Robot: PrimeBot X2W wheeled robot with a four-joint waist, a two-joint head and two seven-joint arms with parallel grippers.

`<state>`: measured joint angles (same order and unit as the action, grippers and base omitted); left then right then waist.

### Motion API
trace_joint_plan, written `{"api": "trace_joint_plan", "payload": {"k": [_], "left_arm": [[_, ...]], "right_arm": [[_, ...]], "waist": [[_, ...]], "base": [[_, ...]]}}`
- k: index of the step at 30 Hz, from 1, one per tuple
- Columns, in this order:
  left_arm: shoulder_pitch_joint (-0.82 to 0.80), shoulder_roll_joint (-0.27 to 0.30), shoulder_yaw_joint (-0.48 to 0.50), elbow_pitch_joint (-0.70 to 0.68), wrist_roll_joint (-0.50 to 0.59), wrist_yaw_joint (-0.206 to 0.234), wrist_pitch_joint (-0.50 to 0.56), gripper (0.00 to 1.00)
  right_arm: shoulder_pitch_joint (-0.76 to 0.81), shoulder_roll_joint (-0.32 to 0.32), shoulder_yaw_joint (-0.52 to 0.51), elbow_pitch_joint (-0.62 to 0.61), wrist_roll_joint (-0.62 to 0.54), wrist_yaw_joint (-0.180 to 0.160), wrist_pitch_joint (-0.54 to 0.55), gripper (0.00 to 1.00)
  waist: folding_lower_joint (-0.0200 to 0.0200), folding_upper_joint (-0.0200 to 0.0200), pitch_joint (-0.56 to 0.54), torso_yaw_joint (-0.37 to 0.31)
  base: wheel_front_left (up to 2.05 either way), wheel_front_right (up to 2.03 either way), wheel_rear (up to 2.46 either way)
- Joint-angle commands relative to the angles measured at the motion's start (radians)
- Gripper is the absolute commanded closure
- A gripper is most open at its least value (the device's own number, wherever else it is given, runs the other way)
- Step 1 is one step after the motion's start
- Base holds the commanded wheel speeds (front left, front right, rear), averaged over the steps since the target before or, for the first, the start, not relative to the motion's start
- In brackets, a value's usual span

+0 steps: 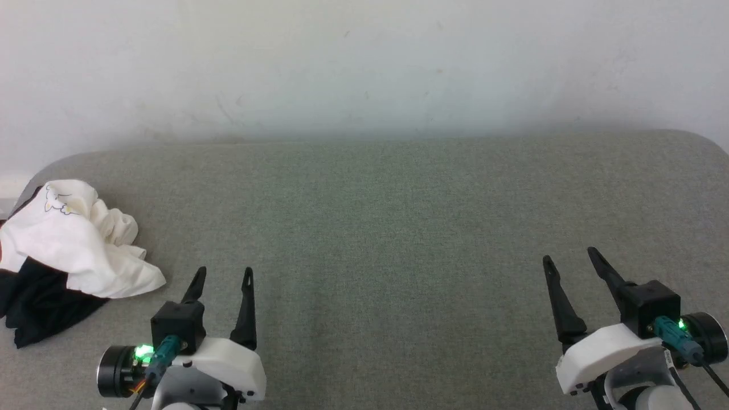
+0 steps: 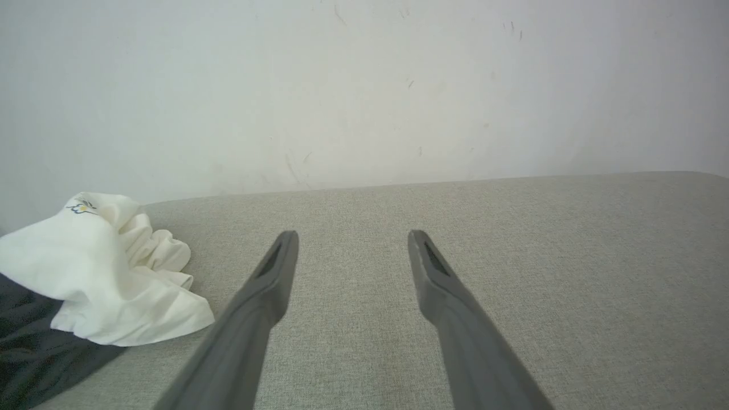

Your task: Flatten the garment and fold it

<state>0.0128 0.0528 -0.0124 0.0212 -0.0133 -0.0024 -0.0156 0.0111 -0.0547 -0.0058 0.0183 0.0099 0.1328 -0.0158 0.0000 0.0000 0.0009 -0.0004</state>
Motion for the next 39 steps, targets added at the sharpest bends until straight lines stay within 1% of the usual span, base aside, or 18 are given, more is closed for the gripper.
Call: {"api": "trace_joint_plan", "payload": {"k": [1, 10, 18, 39], "left_arm": [[0.002, 0.0, -0.004, 0.008, -0.012, 0.01, -0.013, 0.0], [0.006, 0.0, -0.007, 0.018, -0.021, 0.019, -0.029, 0.0], [0.013, 0.001, -0.008, 0.028, -0.029, 0.027, -0.046, 0.0], [0.037, 0.004, -0.011, 0.044, -0.047, 0.052, -0.09, 0.0]], "right_arm": [[0.0, 0.0, -0.003, 0.009, 0.003, 0.0, -0.013, 0.0], [0.0, 0.001, 0.003, 0.007, 0.003, 0.0, -0.029, 0.0], [0.005, 0.001, 0.007, 0.008, 0.006, 0.0, -0.046, 0.0], [0.013, 0.002, 0.024, 0.024, 0.01, -0.001, -0.09, 0.0]], "waist": [[0.0, 0.0, 0.0, 0.001], [0.0, 0.0, 0.0, 0.012], [0.0, 0.0, -0.004, 0.037], [0.0, 0.0, -0.02, 0.138]], "base": [[0.0, 0.0, 0.0], [0.0, 0.0, 0.0], [0.0, 0.0, 0.0], [0.0, 0.0, 0.0]]}}
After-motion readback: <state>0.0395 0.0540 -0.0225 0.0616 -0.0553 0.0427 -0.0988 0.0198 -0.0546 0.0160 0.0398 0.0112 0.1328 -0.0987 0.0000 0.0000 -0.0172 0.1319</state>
